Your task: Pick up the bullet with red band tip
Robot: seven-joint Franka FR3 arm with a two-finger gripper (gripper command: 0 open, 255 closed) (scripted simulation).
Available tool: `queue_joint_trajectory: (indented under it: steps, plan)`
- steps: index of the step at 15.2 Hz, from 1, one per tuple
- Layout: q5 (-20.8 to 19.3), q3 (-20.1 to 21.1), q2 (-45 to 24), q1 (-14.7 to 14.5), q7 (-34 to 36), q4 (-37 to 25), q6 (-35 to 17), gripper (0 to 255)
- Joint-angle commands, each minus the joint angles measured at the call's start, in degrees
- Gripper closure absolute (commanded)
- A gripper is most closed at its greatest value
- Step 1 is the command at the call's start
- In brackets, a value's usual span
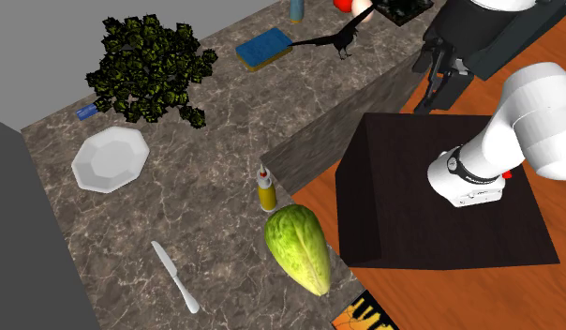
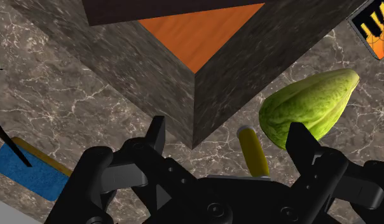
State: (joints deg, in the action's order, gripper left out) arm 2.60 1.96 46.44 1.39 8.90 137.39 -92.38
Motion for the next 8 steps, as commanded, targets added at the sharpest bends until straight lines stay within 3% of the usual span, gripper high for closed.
queue_joint_trajectory:
  steps: [1, 8]
  plan:
    - [0.00, 0.00, 0.00, 0.00, 0.00, 0.00, 0.00, 0]
    - [0.86, 3.49, -12.66, -0.45, 3.01, -1.39, -12.47, 0]
